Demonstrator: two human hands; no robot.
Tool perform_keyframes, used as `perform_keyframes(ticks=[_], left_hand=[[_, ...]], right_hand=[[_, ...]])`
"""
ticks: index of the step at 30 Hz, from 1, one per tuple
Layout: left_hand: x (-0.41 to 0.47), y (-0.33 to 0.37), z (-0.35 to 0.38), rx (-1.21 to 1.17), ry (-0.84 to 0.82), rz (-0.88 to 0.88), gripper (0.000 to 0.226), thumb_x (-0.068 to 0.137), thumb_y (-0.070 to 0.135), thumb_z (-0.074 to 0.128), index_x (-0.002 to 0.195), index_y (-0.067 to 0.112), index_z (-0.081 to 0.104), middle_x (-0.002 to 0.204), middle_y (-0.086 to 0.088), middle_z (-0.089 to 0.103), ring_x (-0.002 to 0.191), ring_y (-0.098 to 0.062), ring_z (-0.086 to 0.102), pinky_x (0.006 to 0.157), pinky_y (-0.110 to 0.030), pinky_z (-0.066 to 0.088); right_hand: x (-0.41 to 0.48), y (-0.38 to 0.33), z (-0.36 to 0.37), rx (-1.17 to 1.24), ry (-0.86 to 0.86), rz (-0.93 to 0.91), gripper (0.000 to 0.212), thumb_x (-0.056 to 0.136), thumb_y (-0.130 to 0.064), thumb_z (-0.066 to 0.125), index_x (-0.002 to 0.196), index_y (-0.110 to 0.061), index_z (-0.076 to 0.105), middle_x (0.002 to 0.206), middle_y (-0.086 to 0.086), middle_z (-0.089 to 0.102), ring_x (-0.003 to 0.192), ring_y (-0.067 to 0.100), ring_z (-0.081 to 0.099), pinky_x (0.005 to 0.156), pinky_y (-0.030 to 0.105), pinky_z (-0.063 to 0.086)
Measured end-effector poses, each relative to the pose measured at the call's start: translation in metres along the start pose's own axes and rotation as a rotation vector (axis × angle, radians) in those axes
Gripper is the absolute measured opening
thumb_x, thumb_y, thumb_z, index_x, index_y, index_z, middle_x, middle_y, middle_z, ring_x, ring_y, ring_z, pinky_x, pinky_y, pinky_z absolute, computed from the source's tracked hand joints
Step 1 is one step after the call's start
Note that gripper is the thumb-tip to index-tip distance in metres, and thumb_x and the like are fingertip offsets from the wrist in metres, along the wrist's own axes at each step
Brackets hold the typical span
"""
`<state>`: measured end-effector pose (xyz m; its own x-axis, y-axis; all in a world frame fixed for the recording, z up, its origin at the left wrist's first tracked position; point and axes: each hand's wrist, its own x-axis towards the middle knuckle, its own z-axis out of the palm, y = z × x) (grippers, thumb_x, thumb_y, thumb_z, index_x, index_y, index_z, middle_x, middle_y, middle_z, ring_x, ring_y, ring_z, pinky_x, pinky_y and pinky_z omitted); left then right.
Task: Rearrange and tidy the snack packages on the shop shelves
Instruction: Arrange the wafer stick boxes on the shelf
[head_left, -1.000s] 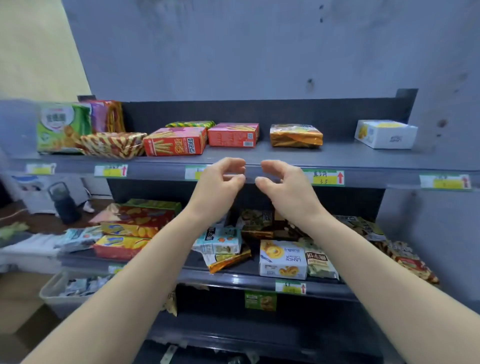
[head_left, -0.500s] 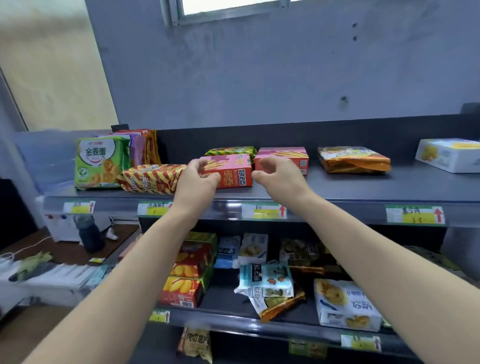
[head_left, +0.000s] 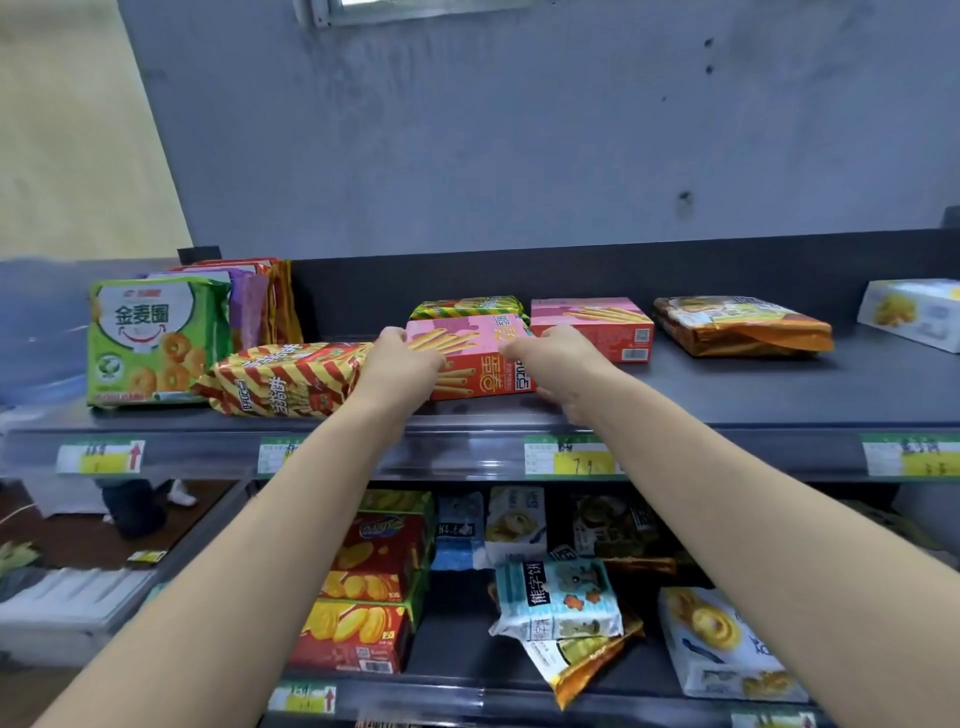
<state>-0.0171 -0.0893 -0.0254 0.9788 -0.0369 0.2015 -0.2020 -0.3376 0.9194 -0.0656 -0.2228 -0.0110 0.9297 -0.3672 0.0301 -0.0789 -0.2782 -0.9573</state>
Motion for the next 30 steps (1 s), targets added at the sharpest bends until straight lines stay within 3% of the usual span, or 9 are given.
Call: perform_keyframes(ticks=[5,8,10,13,16,21,25,27,30], left_hand=[[0.010,0.000,0.007,-0.100,-0.050,-0.081,0.043,0.091,0.010,0.050,0.133,0.006,0.040,0.118,-0.012,0.056,0.096,-0.022,0.062,0.079,-0.034,0.054],[0.026,-0.003,0.011,-0.012,0.011,-0.074,0.026,0.091,0.007,0.045,0.117,0.004,0.048,0.116,-0.015,0.058,0.089,-0.022,0.059,0.075,-0.035,0.055],[0.040,-0.005,0.012,0.088,0.055,-0.040,0.040,0.091,0.011,0.043,0.129,0.003,0.044,0.132,-0.015,0.048,0.099,-0.023,0.056,0.068,-0.030,0.051],[0.055,-0.007,0.015,0.116,0.031,-0.084,0.044,0.093,0.018,0.047,0.133,0.004,0.041,0.131,-0.014,0.049,0.103,-0.023,0.058,0.064,-0.027,0.048],[0.064,-0.007,0.018,0.060,0.010,-0.146,0.040,0.089,0.022,0.054,0.124,0.004,0.049,0.121,-0.013,0.058,0.099,-0.024,0.062,0.061,-0.026,0.048],[0.072,-0.009,0.018,0.001,0.071,-0.190,0.040,0.078,0.022,0.059,0.114,0.006,0.056,0.123,-0.015,0.054,0.094,-0.028,0.062,0.074,-0.035,0.055],[0.058,-0.003,0.015,-0.038,0.104,-0.105,0.043,0.071,0.016,0.057,0.110,-0.001,0.056,0.127,-0.027,0.050,0.079,-0.027,0.055,0.045,-0.023,0.043],[0.047,0.001,0.012,-0.076,0.137,-0.047,0.027,0.069,0.016,0.057,0.093,0.005,0.059,0.127,-0.028,0.049,0.074,-0.026,0.045,0.046,-0.022,0.036],[0.019,0.014,0.006,-0.181,0.174,0.005,0.010,0.058,0.016,0.057,0.063,0.022,0.050,0.112,-0.020,0.059,0.077,-0.030,0.053,0.059,-0.036,0.044]], right_hand=[[0.019,0.008,0.001,0.126,0.135,0.036,0.016,0.085,-0.016,0.058,0.081,-0.011,0.044,0.108,0.015,0.062,0.097,0.028,0.064,0.071,0.036,0.052],[0.022,0.008,0.002,0.190,0.153,0.083,0.017,0.086,-0.014,0.057,0.078,-0.011,0.042,0.108,0.014,0.062,0.101,0.027,0.063,0.086,0.036,0.054],[0.022,0.007,0.001,0.216,0.131,0.119,0.020,0.089,-0.012,0.055,0.075,-0.013,0.041,0.096,0.007,0.061,0.092,0.019,0.062,0.095,0.037,0.050],[0.019,0.004,0.000,0.243,0.092,0.157,0.022,0.092,-0.012,0.054,0.075,-0.015,0.041,0.081,0.001,0.056,0.070,0.009,0.054,0.082,0.027,0.050],[0.016,0.002,0.002,0.253,0.072,0.183,0.009,0.093,-0.014,0.054,0.090,-0.010,0.047,0.080,0.001,0.057,0.068,0.008,0.053,0.068,0.021,0.046],[0.017,0.001,0.004,0.340,0.060,0.217,0.027,0.091,-0.012,0.057,0.116,-0.005,0.050,0.086,0.007,0.062,0.081,0.016,0.063,0.085,0.029,0.053],[0.013,0.001,0.001,0.442,0.073,0.222,0.027,0.092,-0.004,0.051,0.119,-0.002,0.051,0.074,0.007,0.055,0.060,0.017,0.056,0.058,0.026,0.048],[0.011,0.001,-0.003,0.479,0.069,0.232,0.028,0.094,-0.003,0.046,0.122,0.000,0.049,0.071,0.005,0.051,0.055,0.015,0.052,0.054,0.024,0.044],[0.005,0.000,-0.011,0.524,0.094,0.187,0.027,0.090,0.002,0.048,0.117,-0.004,0.053,0.082,0.007,0.054,0.066,0.017,0.054,0.062,0.028,0.050]])
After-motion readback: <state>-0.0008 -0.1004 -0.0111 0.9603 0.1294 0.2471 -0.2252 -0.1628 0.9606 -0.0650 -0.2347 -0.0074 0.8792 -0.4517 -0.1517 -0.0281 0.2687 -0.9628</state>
